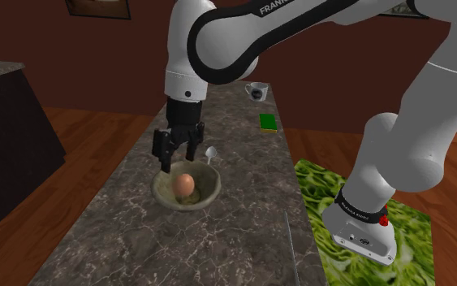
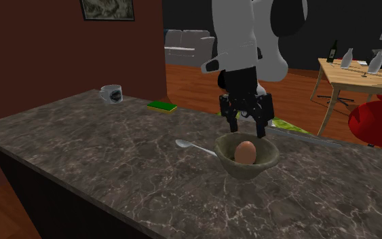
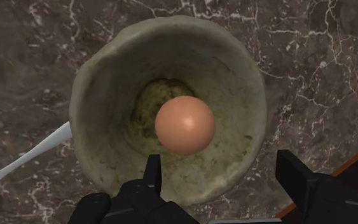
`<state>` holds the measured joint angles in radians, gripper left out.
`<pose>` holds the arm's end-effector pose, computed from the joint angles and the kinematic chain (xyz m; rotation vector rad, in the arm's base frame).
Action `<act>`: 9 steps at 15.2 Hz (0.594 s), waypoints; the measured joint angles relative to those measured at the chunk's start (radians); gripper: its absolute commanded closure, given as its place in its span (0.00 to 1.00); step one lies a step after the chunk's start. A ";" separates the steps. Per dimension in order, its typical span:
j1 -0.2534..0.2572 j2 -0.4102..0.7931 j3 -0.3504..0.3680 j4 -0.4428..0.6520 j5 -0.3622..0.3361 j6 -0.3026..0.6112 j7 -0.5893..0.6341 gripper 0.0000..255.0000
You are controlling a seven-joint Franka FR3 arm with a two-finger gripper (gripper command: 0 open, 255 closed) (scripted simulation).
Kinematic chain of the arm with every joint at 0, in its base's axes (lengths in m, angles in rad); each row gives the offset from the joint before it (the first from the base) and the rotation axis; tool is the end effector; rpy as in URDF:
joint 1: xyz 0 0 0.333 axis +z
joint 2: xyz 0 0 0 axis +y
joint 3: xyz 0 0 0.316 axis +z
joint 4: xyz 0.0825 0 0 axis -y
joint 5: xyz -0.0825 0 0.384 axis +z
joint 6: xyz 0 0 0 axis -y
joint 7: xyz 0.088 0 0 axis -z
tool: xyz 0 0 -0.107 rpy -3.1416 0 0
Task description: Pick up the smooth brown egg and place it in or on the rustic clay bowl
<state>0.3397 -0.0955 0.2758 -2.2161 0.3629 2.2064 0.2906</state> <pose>0.4173 0.3120 0.4257 -2.8524 -0.1716 0.0642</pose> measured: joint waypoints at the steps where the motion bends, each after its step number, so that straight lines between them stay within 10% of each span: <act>1: 0.000 0.000 0.000 0.000 0.000 0.000 0.000 0.00; 9: -0.016 -0.053 -0.021 0.054 -0.008 -0.110 0.000 0.00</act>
<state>0.3242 -0.1484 0.2544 -2.1621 0.3544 2.0963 0.2907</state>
